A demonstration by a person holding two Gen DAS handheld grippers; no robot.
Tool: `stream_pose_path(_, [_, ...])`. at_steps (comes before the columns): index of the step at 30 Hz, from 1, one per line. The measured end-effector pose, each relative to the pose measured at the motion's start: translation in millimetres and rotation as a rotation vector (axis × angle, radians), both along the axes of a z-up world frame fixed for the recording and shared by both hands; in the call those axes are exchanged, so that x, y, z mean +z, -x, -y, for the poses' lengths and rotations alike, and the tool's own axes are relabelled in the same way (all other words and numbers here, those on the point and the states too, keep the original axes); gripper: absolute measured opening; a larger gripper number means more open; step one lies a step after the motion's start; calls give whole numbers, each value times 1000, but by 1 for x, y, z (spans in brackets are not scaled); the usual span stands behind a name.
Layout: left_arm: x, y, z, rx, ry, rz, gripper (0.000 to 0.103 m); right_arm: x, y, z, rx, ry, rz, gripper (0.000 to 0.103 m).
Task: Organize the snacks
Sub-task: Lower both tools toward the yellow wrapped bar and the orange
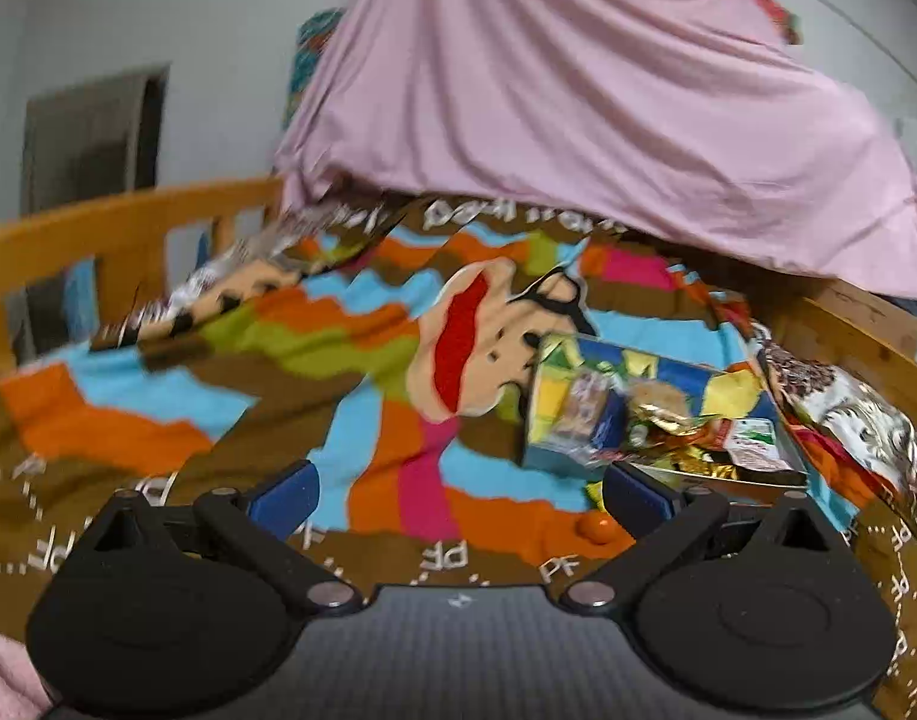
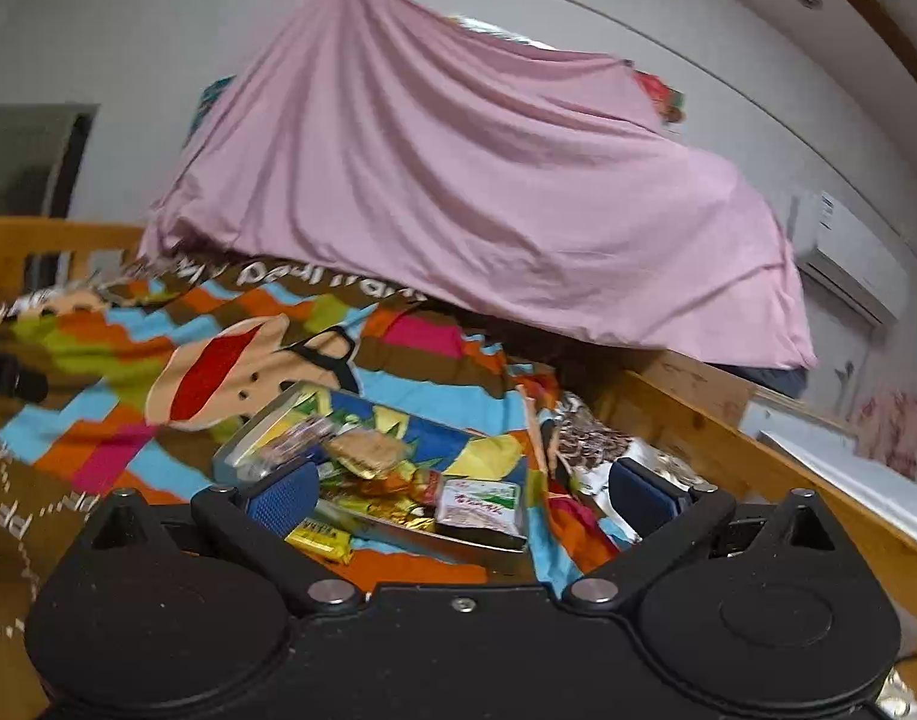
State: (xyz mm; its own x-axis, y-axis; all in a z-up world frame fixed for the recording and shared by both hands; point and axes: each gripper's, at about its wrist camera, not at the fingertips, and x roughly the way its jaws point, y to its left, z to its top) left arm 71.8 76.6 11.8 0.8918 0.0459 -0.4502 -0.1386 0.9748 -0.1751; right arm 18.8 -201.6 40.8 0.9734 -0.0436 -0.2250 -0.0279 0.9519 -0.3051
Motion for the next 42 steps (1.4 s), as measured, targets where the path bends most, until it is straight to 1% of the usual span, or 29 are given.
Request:
stream_pose_path(3, [-5,-3,-16,14,46,-21,103,-11,-8,-6,25,38,-67,103])
stream_pose_path(6, [-11,-9,-26,24,59,-61,103,-20,-25,-11,42,-10,-161,103])
stream_pose_path(8, [-13,-14,-31,26,82,-91,103,-27,-37,-16,56,-50,-187,103])
stream_pose_path(11, [-14,-22,-35,20,104,-116,103,-35,-55,-24,89,-38,-208,103])
stream_pose_path(13, [-15,-29,-34,18,92,-126,103,-40,-68,-28,123,-17,-220,103])
stream_pose_path(17, [-21,-47,-25,10,36,-153,103,-55,-93,-28,163,27,-231,103])
stream_pose_path(19, [-24,-56,-19,0,17,-158,103,-64,-103,-26,169,39,-245,103])
stream_pose_path(22, [-28,-70,-10,-12,-9,-136,103,-78,-121,-23,149,31,-286,102])
stream_pose_path(25, [-32,-86,-4,-52,-19,-122,103,-89,-136,-21,154,15,-312,102])
stream_pose_path(28, [-38,-106,2,-109,-15,-118,103,-99,-149,-19,139,30,-328,102])
stream_pose_path(32, [-50,-130,13,-198,-58,-110,103,-110,-164,-18,132,57,-349,102])
stream_pose_path(35, [-61,-143,22,-273,-75,-100,103,-117,-176,-18,155,82,-377,102])
stream_pose_path(38, [-73,-154,26,-336,-53,-114,103,-125,-190,-18,227,88,-423,102])
stream_pose_path(42, [-86,-167,23,-357,22,-139,103,-134,-206,-22,310,137,-454,102])
